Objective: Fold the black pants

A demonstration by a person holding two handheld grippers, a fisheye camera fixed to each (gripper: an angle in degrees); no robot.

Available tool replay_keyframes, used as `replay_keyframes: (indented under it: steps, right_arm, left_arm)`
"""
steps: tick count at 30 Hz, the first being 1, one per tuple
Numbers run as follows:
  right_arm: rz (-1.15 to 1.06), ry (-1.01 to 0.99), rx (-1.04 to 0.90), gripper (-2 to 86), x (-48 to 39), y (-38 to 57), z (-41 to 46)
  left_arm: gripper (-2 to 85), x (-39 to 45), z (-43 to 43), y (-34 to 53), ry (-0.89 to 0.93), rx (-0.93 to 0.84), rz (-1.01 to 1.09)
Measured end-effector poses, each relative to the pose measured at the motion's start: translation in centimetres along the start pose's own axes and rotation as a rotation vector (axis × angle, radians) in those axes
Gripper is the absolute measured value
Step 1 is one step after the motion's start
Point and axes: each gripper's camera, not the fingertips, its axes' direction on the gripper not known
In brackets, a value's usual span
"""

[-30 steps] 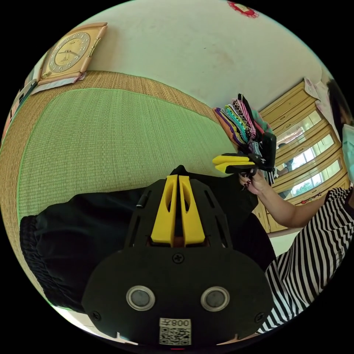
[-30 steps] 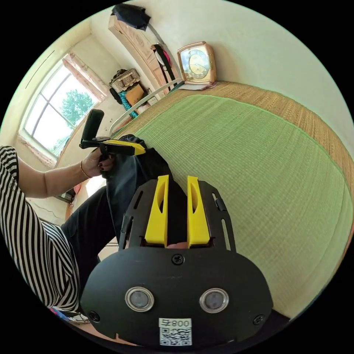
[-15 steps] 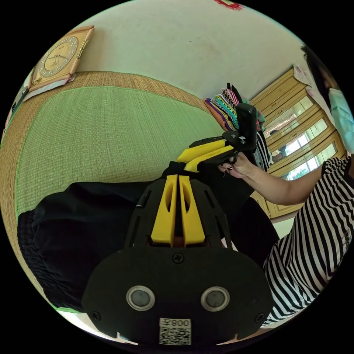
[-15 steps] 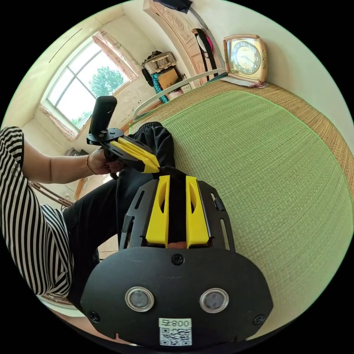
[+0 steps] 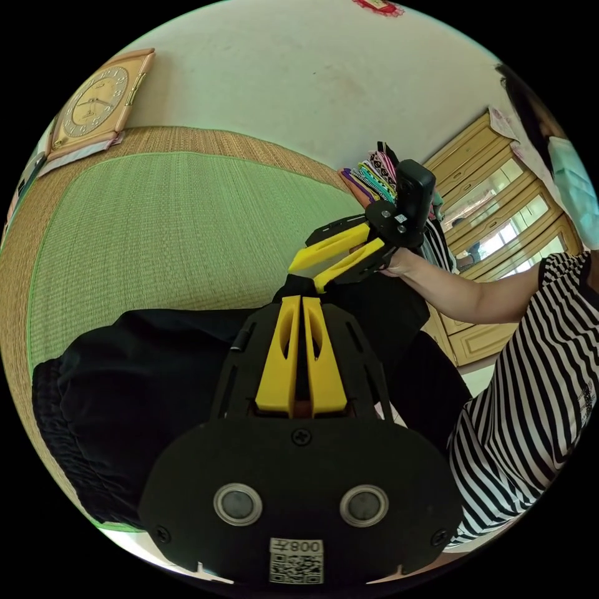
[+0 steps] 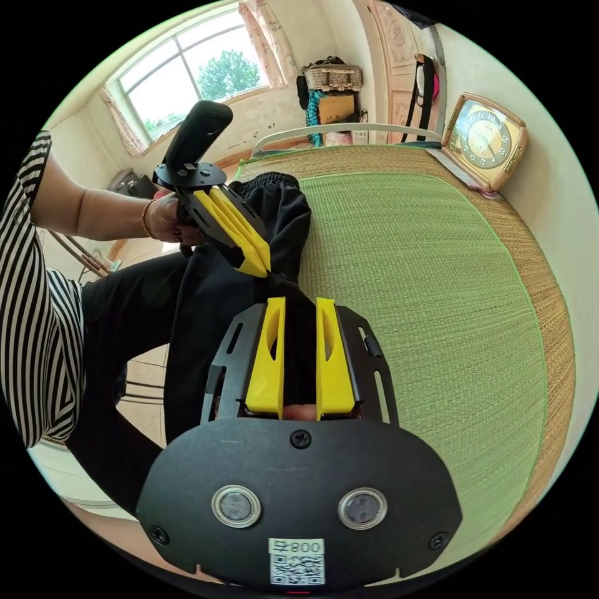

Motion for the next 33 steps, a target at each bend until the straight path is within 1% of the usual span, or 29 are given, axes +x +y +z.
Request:
replay_keyframes:
  steps: [2, 5, 7, 11, 14, 19, 21, 22, 24, 25, 27, 29, 31, 33]
  right_arm:
    - [-0.02, 0.013, 0.003, 7.9, 0.1, -0.5, 0.1]
    - [-0.035, 0.029, -0.007, 4.7, 0.4, -1.1, 0.6]
    - [-0.034, 0.068, -0.021, 1.6, 0.7, -1.3, 1.2]
    - [0.0, 0.065, -0.014, 0.1, 1.9, -1.1, 1.4]
    - [0.06, 0.059, 0.014, -0.2, 3.3, -0.6, 0.7]
    - [0.233, -0.004, 0.088, -0.4, 6.9, 1.3, -0.1]
    - [0.292, -0.009, 0.102, -0.4, 8.1, 1.8, 0.1]
    - [0.331, -0.021, 0.104, -0.4, 8.9, 2.1, 0.3]
    - [0.377, -0.043, 0.101, -0.3, 10.0, 2.3, 0.9]
    - [0.403, -0.046, 0.088, -0.2, 10.7, 2.4, 1.4]
    - [0.431, -0.068, 0.086, -0.1, 11.5, 2.6, 1.9]
    - [0.445, -0.085, 0.087, 0.0, 12.1, 2.6, 2.2]
    - [0.45, -0.08, 0.077, 0.1, 12.5, 2.5, 2.6]
    - [0.456, -0.078, 0.071, 0.1, 12.8, 2.5, 2.8]
  left_arm:
    - [0.4, -0.3, 0.1, 0.4, -0.001, 0.004, 0.001]
    - [0.4, -0.8, 0.2, 1.2, -0.005, 0.015, -0.012]
    - [0.4, -1.3, -0.1, 2.1, -0.017, 0.042, -0.039]
    - [0.3, -2.5, -1.0, 4.4, -0.06, 0.054, -0.116]
    - [0.2, -3.8, -1.9, 7.2, -0.162, 0.024, -0.204]
    - [0.2, -6.1, -3.6, 12.3, -0.402, -0.029, -0.382]
    - [0.1, -6.8, -3.5, 13.7, -0.451, -0.052, -0.425]
    - [0.1, -7.2, -3.7, 14.6, -0.417, -0.003, -0.44]
    - [0.0, -7.9, -3.8, 15.6, -0.363, 0.044, -0.499]
    - [0.0, -8.0, -3.8, 15.9, -0.364, 0.047, -0.505]
    - [0.0, -7.8, -3.7, 16.1, -0.388, 0.035, -0.504]
    - [0.0, -7.5, -3.8, 16.1, -0.365, 0.049, -0.476]
    - [0.0, -7.3, -4.7, 15.8, -0.339, 0.131, -0.437]
    - [0.0, -7.9, -5.2, 15.5, -0.364, 0.161, -0.433]
